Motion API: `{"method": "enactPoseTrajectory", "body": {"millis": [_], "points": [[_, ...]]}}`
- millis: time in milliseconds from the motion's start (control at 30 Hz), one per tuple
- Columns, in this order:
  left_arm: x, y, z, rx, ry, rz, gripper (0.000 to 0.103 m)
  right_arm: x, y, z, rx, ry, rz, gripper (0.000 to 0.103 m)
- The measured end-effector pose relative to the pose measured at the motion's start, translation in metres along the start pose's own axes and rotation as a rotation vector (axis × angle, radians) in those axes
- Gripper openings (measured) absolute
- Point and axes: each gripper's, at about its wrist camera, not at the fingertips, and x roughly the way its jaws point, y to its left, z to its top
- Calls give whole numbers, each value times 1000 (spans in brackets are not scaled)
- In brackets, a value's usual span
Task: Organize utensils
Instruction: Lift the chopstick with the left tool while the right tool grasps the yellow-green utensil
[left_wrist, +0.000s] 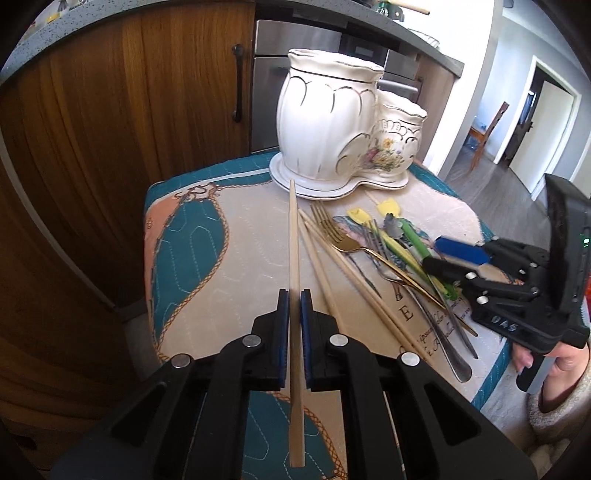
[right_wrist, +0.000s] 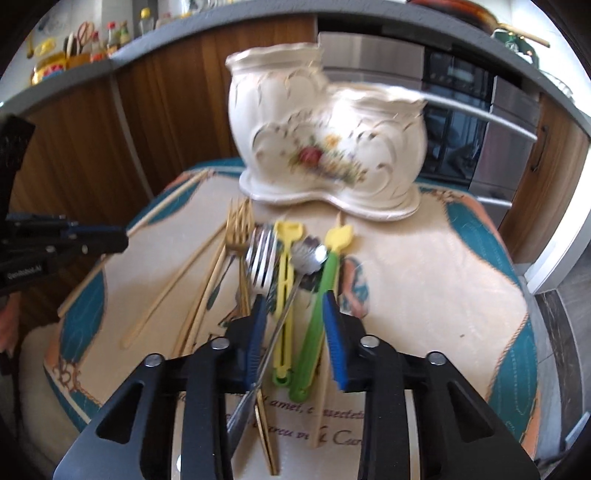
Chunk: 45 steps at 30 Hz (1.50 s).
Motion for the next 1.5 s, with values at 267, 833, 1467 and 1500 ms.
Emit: {"method": "enactPoseTrajectory", "body": {"millis": [267, 833, 1467, 1500], "points": [[2, 9, -1, -20, -18, -57, 6, 14, 1, 10, 17, 81, 23, 17], [3, 15, -1, -38, -23, -75, 6, 9, -1, 2, 33, 91, 39, 11], [5, 10, -1, -25, -22, -88, 6, -23, -1, -30, -15, 152, 39, 14], [4, 10, -1, -25, -23, -89, 6, -26, -1, -32, -20, 157, 38, 14]]}}
